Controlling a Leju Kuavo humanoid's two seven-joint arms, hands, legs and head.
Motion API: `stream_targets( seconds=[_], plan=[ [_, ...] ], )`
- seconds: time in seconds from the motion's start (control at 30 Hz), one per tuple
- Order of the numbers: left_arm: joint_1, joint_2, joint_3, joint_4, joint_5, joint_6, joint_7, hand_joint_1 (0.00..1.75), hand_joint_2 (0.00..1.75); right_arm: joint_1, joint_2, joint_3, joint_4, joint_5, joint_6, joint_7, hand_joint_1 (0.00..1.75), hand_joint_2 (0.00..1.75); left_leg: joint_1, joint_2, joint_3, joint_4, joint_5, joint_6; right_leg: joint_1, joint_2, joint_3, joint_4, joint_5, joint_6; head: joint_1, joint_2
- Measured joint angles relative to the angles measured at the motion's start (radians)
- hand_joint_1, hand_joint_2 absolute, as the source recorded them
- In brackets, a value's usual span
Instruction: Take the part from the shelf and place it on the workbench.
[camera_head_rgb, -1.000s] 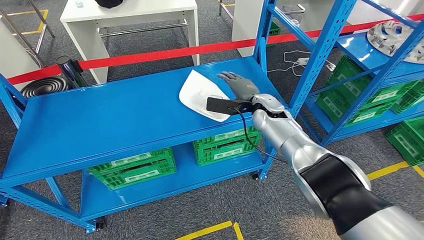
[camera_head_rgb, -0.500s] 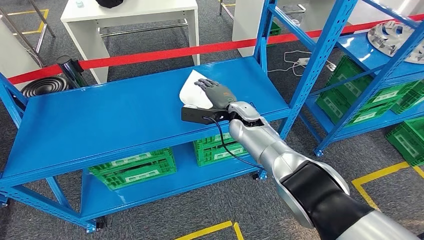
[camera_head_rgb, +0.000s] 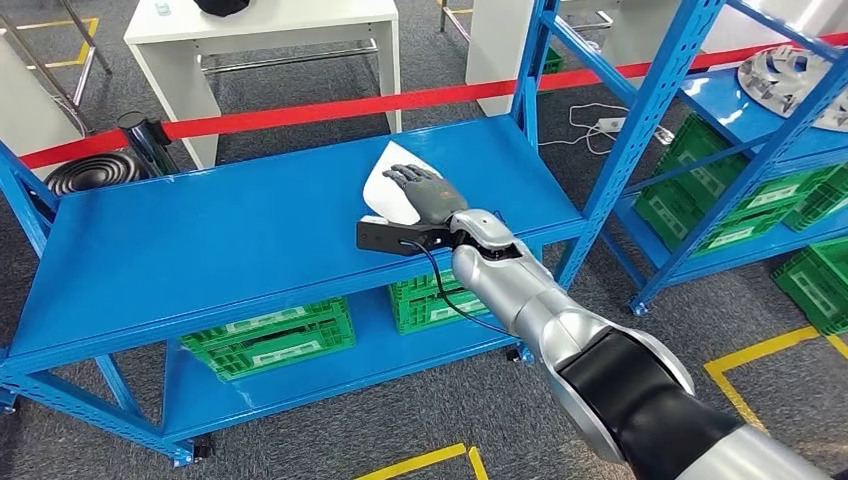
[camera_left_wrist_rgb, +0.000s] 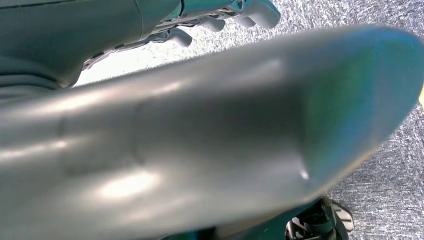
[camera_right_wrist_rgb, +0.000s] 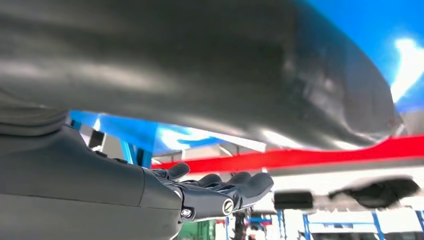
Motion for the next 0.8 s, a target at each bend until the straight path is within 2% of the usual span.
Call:
stream_targets(
  seconds=[0.03, 0.07, 0.1, 0.13, 0.17, 0.2, 0.3, 0.37, 0.4, 0.47, 0.5, 0.53, 0.57, 0.63, 0.67, 0.7, 0.73, 0.8],
  plan=[
    [0.001, 0.000, 0.000, 0.000, 0.000, -0.001, -0.001, 0.00, 0.00, 0.006, -0.001, 0.000, 0.000, 0.001, 0.000, 0.001, 0.00, 0.00, 0.002, -0.001, 0.000, 0.003, -0.003, -0.003, -0.004, 0.000, -0.007, 0.003, 0.012, 0.003, 0.000, 0.000],
    [0.002, -0.001, 0.000, 0.000, 0.000, -0.001, -0.001, 0.00, 0.00, 0.009, -0.001, 0.000, 0.000, 0.002, 0.000, 0.002, 0.00, 0.00, 0.005, -0.002, 0.000, 0.008, -0.007, -0.009, -0.008, -0.001, 0.008, -0.035, 0.041, 0.005, 0.000, 0.000],
    [0.002, -0.001, 0.000, 0.000, 0.000, -0.001, -0.002, 0.00, 0.00, 0.010, -0.002, 0.000, 0.000, 0.003, 0.000, 0.002, 0.00, 0.00, 0.008, -0.003, 0.000, 0.016, -0.013, -0.016, -0.013, -0.002, 0.038, -0.100, 0.077, 0.009, 0.000, 0.000],
    [0.002, 0.000, 0.000, 0.000, 0.000, -0.001, -0.002, 0.00, 0.00, 0.010, -0.002, 0.000, 0.000, 0.004, 0.000, 0.003, 0.00, 0.00, 0.009, -0.004, -0.001, 0.024, -0.020, -0.024, -0.014, -0.002, 0.067, -0.160, 0.102, 0.011, 0.001, 0.000],
    [0.002, 0.000, 0.000, 0.000, 0.000, -0.001, -0.003, 0.00, 0.00, 0.011, -0.002, 0.000, 0.000, 0.005, 0.000, 0.003, 0.00, 0.00, 0.009, -0.004, -0.002, 0.031, -0.027, -0.033, -0.015, -0.001, 0.089, -0.205, 0.117, 0.008, 0.001, 0.000],
    [0.001, 0.000, 0.000, 0.000, 0.001, -0.001, -0.003, 0.00, 0.00, 0.012, -0.002, 0.000, 0.000, 0.007, 0.001, 0.004, 0.00, 0.00, 0.008, -0.004, -0.002, 0.035, -0.033, -0.041, -0.014, 0.001, 0.100, -0.227, 0.119, 0.002, 0.001, 0.000],
    [0.001, -0.001, 0.000, 0.000, 0.001, -0.001, -0.004, 0.00, 0.00, 0.016, -0.003, 0.000, 0.000, 0.008, 0.001, 0.007, 0.00, 0.00, 0.010, -0.004, 0.003, 0.033, -0.038, -0.062, -0.009, 0.004, 0.103, -0.230, 0.113, -0.026, 0.001, 0.000],
    [0.001, -0.001, 0.000, 0.000, 0.002, -0.001, -0.007, 0.00, 0.00, 0.015, -0.003, 0.000, 0.000, 0.011, 0.001, 0.010, 0.00, 0.00, 0.012, -0.002, -0.012, 0.070, -0.063, -0.071, -0.011, 0.004, 0.109, -0.233, 0.113, -0.041, -0.002, 0.000],
    [0.000, -0.001, 0.000, 0.000, 0.003, -0.001, -0.011, 0.00, 0.00, 0.016, -0.003, 0.000, 0.000, 0.013, 0.001, 0.014, 0.00, 0.00, 0.012, -0.002, -0.035, 0.117, -0.088, -0.074, -0.011, 0.004, 0.112, -0.234, 0.112, -0.046, -0.004, 0.000],
    [0.001, -0.001, 0.000, 0.000, 0.008, -0.001, -0.023, 0.00, 0.00, 0.019, -0.003, 0.000, 0.000, 0.021, 0.000, 0.043, 0.00, 0.00, 0.011, -0.001, -0.104, 0.247, -0.140, -0.075, -0.007, 0.004, 0.115, -0.234, 0.109, -0.053, -0.006, 0.000],
    [0.002, -0.002, 0.000, 0.000, 0.012, -0.001, -0.029, 0.00, 0.00, 0.020, -0.003, 0.000, 0.000, 0.029, -0.002, 0.072, 0.00, 0.00, 0.011, -0.001, -0.133, 0.295, -0.152, -0.075, -0.005, 0.004, 0.115, -0.234, 0.107, -0.055, -0.006, 0.000],
    [0.004, -0.003, 0.001, 0.000, 0.016, 0.000, -0.033, 0.00, 0.00, 0.021, -0.003, 0.000, 0.001, 0.042, -0.008, 0.115, 0.00, 0.00, 0.010, -0.001, -0.146, 0.309, -0.144, -0.072, -0.003, 0.004, 0.116, -0.234, 0.106, -0.056, -0.006, 0.000],
    [0.005, -0.004, 0.002, 0.000, 0.019, 0.001, -0.036, 0.00, 0.00, 0.020, -0.003, -0.002, 0.001, 0.061, -0.019, 0.173, 0.00, 0.00, 0.009, -0.001, -0.139, 0.284, -0.118, -0.068, -0.001, 0.004, 0.119, -0.234, 0.104, -0.056, -0.006, 0.000],
    [0.006, -0.006, 0.005, 0.000, 0.022, 0.003, -0.040, 0.00, 0.00, 0.015, -0.002, -0.007, 0.002, 0.110, -0.055, 0.317, 0.00, 0.00, 0.005, -0.001, -0.081, 0.152, -0.046, -0.055, 0.001, 0.004, 0.124, -0.234, 0.100, -0.053, -0.006, 0.000],
    [0.006, -0.006, 0.007, 0.000, 0.022, 0.004, -0.042, 0.00, 0.00, 0.010, -0.002, -0.013, 0.003, 0.132, -0.076, 0.380, 0.00, 0.00, 0.001, 0.000, -0.053, 0.092, -0.023, -0.049, 0.002, 0.005, 0.126, -0.233, 0.098, -0.049, -0.006, 0.000],
    [0.006, -0.008, 0.009, 0.000, 0.022, 0.006, -0.043, 0.00, 0.00, 0.006, -0.002, -0.021, 0.004, 0.148, -0.094, 0.427, 0.00, 0.00, -0.002, 0.000, -0.033, 0.052, -0.011, -0.044, 0.003, 0.005, 0.126, -0.234, 0.097, -0.045, -0.006, 0.000],
    [0.007, -0.009, 0.011, 0.000, 0.022, 0.008, -0.044, 0.00, 0.00, 0.003, -0.002, -0.031, 0.005, 0.157, -0.110, 0.456, 0.00, 0.00, -0.004, 0.001, -0.025, 0.036, -0.011, -0.044, 0.005, 0.005, 0.126, -0.234, 0.095, -0.044, -0.005, 0.000],
    [0.009, -0.013, 0.013, 0.000, 0.020, 0.011, -0.044, 0.00, 0.00, 0.003, -0.003, -0.054, 0.007, 0.165, -0.138, 0.491, 0.00, 0.00, -0.004, 0.000, -0.023, 0.032, -0.008, -0.047, 0.007, 0.005, 0.127, -0.236, 0.095, -0.045, -0.005, 0.000]
  ],
)
